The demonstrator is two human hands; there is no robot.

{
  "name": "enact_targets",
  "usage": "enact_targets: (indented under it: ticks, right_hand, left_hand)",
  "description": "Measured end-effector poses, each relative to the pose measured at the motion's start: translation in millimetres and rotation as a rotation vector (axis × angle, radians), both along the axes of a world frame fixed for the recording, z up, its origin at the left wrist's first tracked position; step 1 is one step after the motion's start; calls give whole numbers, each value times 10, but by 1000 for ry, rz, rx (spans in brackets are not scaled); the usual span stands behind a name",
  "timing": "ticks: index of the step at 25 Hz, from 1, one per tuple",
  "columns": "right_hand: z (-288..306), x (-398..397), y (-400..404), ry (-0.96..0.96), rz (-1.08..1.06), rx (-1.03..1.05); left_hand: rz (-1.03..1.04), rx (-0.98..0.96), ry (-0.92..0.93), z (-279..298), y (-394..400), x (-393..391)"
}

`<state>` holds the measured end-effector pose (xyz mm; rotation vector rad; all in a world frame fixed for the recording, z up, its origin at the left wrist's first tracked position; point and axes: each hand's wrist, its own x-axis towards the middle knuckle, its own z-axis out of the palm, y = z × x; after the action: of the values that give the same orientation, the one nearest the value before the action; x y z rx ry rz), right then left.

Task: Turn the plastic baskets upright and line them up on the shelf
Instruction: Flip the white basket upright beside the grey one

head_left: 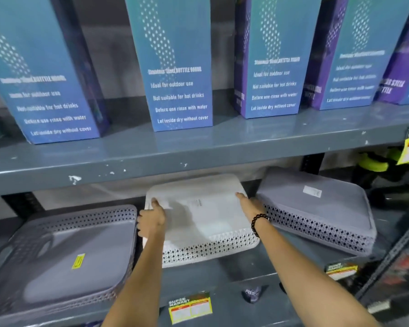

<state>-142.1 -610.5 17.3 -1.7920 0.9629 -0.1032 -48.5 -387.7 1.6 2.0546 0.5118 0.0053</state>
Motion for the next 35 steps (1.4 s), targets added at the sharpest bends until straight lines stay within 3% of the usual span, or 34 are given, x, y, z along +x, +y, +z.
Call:
enact_targets:
  ticks: [1,3,5,8,11,13,16,18,21,26,35]
  right_hand:
    - [-19,0,-48,-131,-75,59]
    - [-14,-50,-103,-438,-250,384]
    - [-48,-158,-152,-660,-353,634]
    - [-224,-354,-221,-696,-332,704]
    - [-357,-508,-307,-559,-220,768]
    - [-402,-525,-344,-437,-166,668]
    - [-476,-491,-377,-229,-101,408]
    - [-456,-475,-353,-158,-60,239]
    - [-337,-485,-310,-203,-34,111]
    - [-357,-513,-270,-209,0,86]
    - [-509,-474,-292,-200,3,32]
  left_hand:
    - [64,-65,-113,51,1,-77]
    - [175,-331,-349,144,37,-242]
    - [202,-569,-435,228,159,-400]
    - [255,-716,-262,170,434,-433]
    - [104,-859,-63,94,690,-381]
    - [-26,-677,20,99,791,-417]
    - [-107,-68,10,103,761,-553]
    - [-110,154,-41,104,709,-633]
    - [-90,278,-85,125,684,-671]
    - [-136,441,-87,127,670,-709]
    - [-197,463,-133,103,675,-745]
